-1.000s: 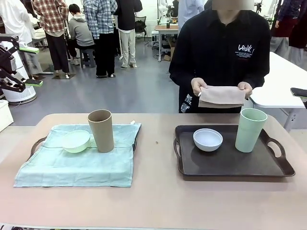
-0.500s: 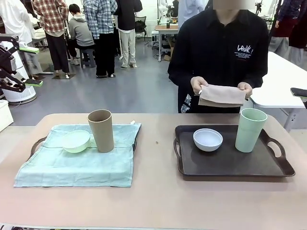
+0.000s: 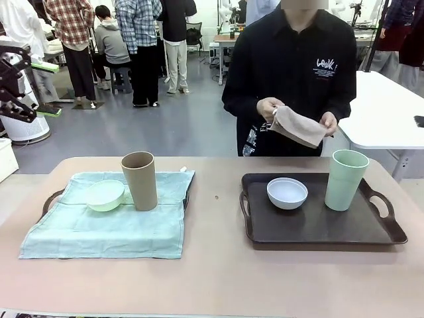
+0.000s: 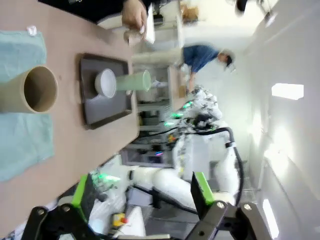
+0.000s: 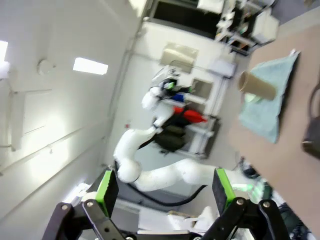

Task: Set up a tray with a mat and arrange the tableware.
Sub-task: Pick up the Picnic Bowl and Reusable plastic cup from the Handle tray in front of the human's position and hold them in the air.

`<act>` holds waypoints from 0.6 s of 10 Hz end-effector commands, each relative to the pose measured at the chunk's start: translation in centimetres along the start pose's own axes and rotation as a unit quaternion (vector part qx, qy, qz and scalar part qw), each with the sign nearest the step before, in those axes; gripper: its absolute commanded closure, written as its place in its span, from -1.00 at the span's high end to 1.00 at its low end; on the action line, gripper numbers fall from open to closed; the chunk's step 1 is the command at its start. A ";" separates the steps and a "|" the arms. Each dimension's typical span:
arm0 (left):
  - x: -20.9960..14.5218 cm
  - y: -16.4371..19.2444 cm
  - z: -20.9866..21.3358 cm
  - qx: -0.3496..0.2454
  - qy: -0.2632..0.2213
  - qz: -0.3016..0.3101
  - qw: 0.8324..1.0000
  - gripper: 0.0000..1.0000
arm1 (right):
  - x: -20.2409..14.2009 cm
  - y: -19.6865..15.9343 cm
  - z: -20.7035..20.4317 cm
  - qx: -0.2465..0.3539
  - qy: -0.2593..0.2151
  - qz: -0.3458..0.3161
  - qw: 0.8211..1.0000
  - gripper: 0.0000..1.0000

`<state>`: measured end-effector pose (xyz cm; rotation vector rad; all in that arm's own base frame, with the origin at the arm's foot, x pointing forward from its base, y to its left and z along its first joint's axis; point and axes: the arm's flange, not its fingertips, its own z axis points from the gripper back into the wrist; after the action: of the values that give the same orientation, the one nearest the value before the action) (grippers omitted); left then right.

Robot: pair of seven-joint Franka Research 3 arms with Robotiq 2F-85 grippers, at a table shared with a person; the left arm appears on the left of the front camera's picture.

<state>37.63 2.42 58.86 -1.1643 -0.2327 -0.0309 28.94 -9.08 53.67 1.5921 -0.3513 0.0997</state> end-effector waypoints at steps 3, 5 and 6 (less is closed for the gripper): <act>0.0 -9.6 -7.7 0.236 0.023 -0.272 0.933 1.00 | 1.5 8.7 2.1 -0.351 0.005 0.067 0.934 1.00; 0.1 -10.4 -14.1 0.364 0.058 -0.397 0.841 1.00 | 3.4 8.3 0.9 -0.537 0.035 0.064 0.840 1.00; 0.1 -9.4 -17.8 0.410 0.066 -0.475 0.776 1.00 | 4.9 7.2 0.0 -0.622 0.044 0.067 0.779 1.00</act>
<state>37.14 -17.11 63.79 -0.4042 -0.4471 -0.6971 29.31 -11.08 63.96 0.5985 -0.4970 0.1002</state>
